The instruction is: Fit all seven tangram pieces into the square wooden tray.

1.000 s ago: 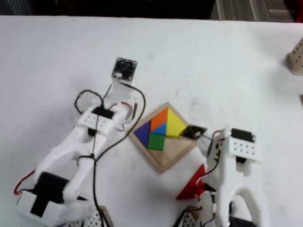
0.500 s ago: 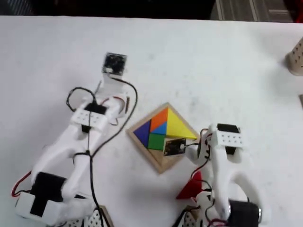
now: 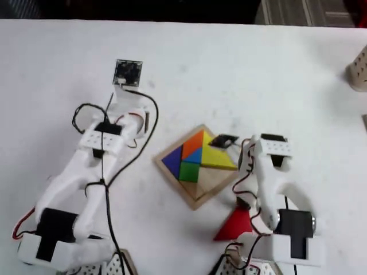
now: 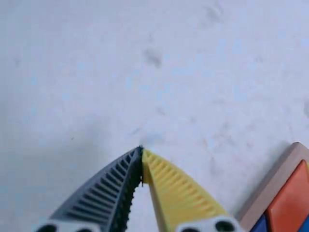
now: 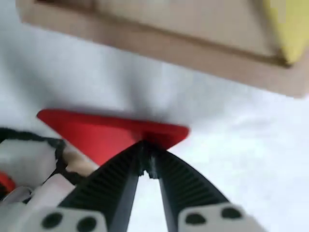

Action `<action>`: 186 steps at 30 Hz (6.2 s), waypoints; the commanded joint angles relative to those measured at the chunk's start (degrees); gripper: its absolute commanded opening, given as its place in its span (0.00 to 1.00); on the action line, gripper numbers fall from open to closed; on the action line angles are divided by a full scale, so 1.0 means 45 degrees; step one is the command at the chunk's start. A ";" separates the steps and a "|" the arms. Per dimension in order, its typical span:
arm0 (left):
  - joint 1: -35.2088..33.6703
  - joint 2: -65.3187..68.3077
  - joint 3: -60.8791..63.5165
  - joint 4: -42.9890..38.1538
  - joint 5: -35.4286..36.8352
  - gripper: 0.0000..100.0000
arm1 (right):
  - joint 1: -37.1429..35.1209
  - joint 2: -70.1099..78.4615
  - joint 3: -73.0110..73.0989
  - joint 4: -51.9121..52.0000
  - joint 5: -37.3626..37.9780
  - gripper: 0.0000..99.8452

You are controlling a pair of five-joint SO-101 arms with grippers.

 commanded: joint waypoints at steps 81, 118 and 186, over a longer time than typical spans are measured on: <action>1.2220 0.2315 -0.0625 0.1875 0.0527 0.02 | 1.5639 0.9368 -2.4186 0.5538 -0.5431 0.02; 1.4955 0.1319 -0.0742 0.4044 0.1661 0.02 | 1.5228 0.9368 -2.3463 0.5538 -0.5451 0.02; 0.0459 -0.3526 0.2969 -0.2383 0.1661 0.02 | 0.0772 -0.2999 -0.2032 0.2081 0.0547 0.30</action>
